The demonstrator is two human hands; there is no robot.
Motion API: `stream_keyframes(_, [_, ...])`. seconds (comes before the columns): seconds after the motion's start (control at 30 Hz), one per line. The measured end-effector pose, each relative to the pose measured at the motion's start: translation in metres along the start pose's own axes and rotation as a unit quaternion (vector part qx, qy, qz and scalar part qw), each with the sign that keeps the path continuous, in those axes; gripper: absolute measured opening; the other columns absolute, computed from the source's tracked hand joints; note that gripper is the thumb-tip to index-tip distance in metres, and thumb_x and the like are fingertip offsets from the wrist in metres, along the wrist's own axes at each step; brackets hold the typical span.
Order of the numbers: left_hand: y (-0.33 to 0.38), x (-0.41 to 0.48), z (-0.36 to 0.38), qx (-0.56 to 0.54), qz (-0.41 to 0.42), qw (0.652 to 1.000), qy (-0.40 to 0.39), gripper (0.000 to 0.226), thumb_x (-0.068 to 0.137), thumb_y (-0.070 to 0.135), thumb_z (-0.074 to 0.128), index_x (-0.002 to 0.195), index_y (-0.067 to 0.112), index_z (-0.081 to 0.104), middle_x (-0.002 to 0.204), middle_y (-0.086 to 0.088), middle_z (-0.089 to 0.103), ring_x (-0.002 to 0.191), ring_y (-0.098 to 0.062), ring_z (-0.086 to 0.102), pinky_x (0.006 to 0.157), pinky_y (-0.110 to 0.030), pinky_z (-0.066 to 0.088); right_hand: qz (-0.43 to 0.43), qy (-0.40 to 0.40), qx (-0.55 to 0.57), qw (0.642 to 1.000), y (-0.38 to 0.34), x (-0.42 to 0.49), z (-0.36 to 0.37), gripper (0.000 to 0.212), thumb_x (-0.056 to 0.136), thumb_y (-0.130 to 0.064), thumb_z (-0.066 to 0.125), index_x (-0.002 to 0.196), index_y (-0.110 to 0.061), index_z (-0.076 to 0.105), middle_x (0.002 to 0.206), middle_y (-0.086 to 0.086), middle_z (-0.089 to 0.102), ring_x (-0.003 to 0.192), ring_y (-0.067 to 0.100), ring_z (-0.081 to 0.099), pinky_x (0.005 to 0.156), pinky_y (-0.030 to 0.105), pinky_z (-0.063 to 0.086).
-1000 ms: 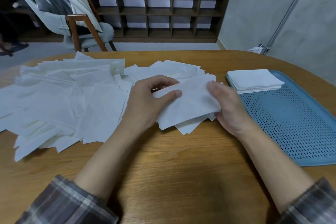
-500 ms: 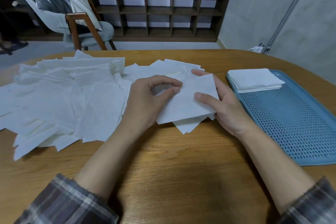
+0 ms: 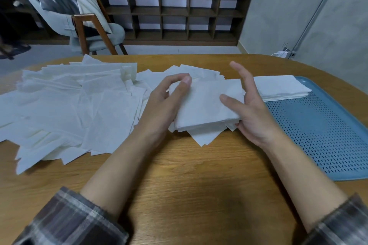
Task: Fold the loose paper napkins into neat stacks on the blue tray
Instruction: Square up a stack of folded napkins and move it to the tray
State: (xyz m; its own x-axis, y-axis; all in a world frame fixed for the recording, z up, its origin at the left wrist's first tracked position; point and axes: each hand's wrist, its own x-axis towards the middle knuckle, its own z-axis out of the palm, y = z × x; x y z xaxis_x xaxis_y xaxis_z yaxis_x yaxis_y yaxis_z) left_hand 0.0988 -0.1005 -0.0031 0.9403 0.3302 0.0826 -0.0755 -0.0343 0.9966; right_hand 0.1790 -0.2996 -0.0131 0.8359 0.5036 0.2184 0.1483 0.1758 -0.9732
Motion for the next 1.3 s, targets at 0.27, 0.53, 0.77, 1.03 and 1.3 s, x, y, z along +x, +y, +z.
stream_keyframes(0.27, [-0.013,0.004,-0.004,0.171,0.116,0.978,0.016,0.030,0.102,0.029,0.068,0.131,0.037,0.063,0.117,0.026,0.064,0.102,0.007,0.060,0.077,-0.011,0.045,0.044,-0.065,-0.001,0.997,0.001,0.000,-0.007,0.028,0.094,-0.012,0.074,0.116,-0.028,0.080,0.130,-0.007,0.072,0.118,0.012,0.068,0.089,0.024,0.055])
stream_keyframes(0.53, [-0.022,-0.007,0.012,0.326,0.229,0.913,-0.086,0.017,0.090,0.028,0.081,0.103,0.024,0.072,0.100,0.012,0.066,0.094,-0.006,0.061,0.078,-0.014,0.042,-0.040,0.093,-0.189,0.977,0.010,0.004,-0.017,0.033,0.095,-0.001,0.071,0.117,-0.024,0.079,0.122,-0.019,0.076,0.126,-0.003,0.061,0.113,0.021,0.042])
stream_keyframes(0.77, [-0.039,-0.009,0.019,0.404,0.188,0.877,-0.180,0.014,0.095,0.037,0.074,0.099,0.025,0.078,0.094,0.014,0.061,0.090,-0.005,0.057,0.080,-0.028,0.047,-0.042,0.104,-0.203,0.973,0.011,0.005,-0.014,0.032,0.096,-0.002,0.070,0.117,-0.024,0.079,0.120,-0.022,0.075,0.123,-0.010,0.060,0.102,0.003,0.039])
stream_keyframes(1.03, [-0.031,-0.011,0.017,0.365,0.147,0.901,-0.183,0.010,0.092,0.026,0.075,0.086,0.024,0.083,0.083,0.012,0.071,0.081,-0.004,0.063,0.072,-0.020,0.048,-0.046,0.092,-0.211,0.972,0.013,0.005,-0.016,0.030,0.096,-0.002,0.069,0.118,-0.021,0.079,0.121,-0.019,0.076,0.123,-0.010,0.060,0.100,0.001,0.038])
stream_keyframes(1.3, [-0.021,-0.016,0.016,0.311,0.047,0.915,-0.254,0.008,0.093,0.025,0.078,0.090,0.024,0.084,0.085,0.012,0.076,0.079,-0.007,0.070,0.068,-0.014,0.050,-0.045,0.083,-0.209,0.973,0.013,0.005,-0.014,0.031,0.096,0.000,0.069,0.117,-0.020,0.079,0.121,-0.017,0.076,0.122,-0.009,0.061,0.099,0.002,0.039])
